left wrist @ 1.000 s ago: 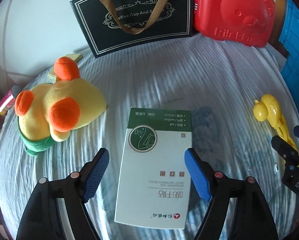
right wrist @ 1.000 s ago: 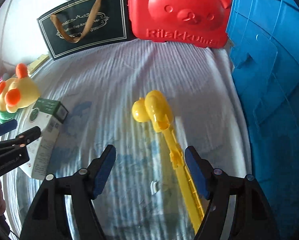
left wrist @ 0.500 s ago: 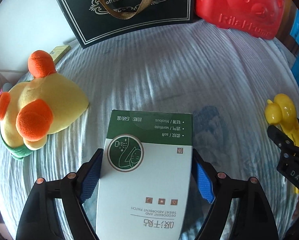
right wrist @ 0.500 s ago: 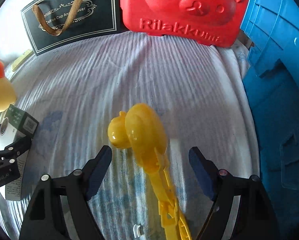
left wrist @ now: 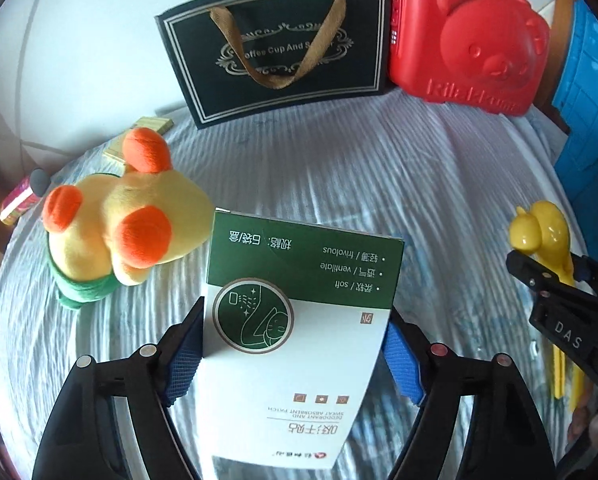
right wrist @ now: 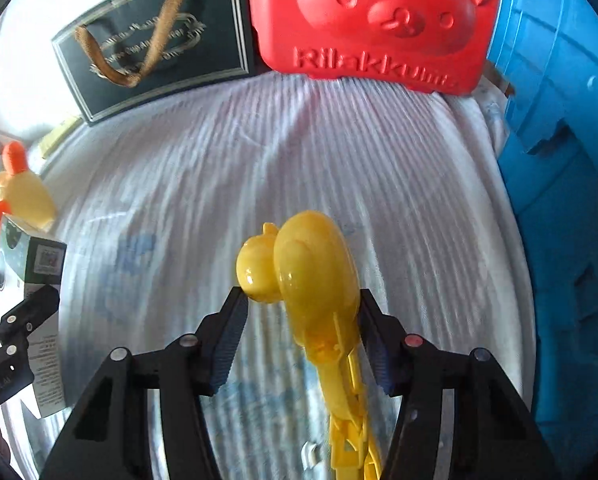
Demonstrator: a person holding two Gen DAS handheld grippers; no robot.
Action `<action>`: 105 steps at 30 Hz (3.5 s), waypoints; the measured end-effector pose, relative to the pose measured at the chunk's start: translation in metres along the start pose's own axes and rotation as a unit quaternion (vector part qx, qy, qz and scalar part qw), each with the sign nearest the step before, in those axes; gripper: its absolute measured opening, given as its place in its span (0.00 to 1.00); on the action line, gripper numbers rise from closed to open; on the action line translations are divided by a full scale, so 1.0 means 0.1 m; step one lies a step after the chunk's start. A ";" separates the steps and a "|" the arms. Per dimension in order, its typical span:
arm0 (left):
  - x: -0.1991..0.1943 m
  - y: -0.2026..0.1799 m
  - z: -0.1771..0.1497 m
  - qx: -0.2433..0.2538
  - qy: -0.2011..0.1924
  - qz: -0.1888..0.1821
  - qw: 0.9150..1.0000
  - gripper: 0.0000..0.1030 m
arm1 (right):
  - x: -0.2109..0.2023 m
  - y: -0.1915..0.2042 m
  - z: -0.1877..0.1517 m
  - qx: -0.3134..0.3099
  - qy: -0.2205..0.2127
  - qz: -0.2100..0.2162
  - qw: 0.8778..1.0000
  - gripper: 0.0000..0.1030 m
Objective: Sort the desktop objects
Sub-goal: 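Grasp the green-and-white box with the left tool while the right tool grasps the yellow duck toy, then lift the box and yellow duck toy and carry them over the blue bin, then open both tools to drop the box and duck toy into the bin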
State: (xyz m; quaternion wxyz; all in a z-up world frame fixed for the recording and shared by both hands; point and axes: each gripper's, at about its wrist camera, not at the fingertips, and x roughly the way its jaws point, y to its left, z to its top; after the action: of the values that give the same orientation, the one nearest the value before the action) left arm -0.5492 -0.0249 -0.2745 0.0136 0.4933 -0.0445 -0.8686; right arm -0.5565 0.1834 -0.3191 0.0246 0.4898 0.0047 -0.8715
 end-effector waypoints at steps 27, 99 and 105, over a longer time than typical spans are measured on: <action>-2.54 0.93 -1.01 -0.031 -0.165 -0.028 0.985 0.77 | -3.03 1.24 -0.61 -0.035 -0.199 0.042 0.978 0.35; -3.83 -3.39 -0.69 0.081 -0.196 -0.074 0.974 0.83 | -4.64 -3.00 -0.55 0.048 -0.218 -0.039 0.974 1.00; -3.93 -2.93 -0.74 0.057 -0.211 -0.071 0.973 0.83 | -4.77 -2.75 -0.59 0.053 -0.229 -0.036 0.971 1.00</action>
State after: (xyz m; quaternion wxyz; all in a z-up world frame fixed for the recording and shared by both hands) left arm -0.2783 0.2882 -0.0023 -0.0861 0.3010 -0.0604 -0.9478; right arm -0.2721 0.4784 0.0534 -0.0319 0.2777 -0.0296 -0.9597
